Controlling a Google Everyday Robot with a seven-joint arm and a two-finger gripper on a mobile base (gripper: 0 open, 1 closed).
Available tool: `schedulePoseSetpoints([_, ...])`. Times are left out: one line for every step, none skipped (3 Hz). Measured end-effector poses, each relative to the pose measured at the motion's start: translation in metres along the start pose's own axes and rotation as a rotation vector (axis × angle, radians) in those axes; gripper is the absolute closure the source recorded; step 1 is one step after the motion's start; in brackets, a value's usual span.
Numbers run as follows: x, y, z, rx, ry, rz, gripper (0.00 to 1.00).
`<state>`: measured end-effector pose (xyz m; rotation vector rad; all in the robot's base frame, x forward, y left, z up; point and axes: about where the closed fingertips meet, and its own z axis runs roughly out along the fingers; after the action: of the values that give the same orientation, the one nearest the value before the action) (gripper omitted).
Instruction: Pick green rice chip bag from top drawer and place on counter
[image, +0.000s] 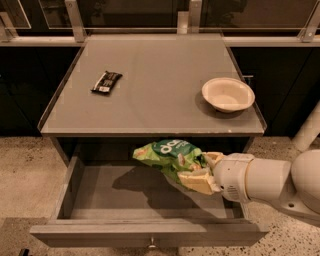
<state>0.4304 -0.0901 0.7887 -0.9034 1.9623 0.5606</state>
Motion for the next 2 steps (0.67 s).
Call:
schedulePoseSetpoints([0.0,0.0,0.0,0.0,0.0,0.0,1.0])
schedulePoseSetpoints([-0.039,0.008,-0.01,-0.001,-0.035,-0.094,1.0])
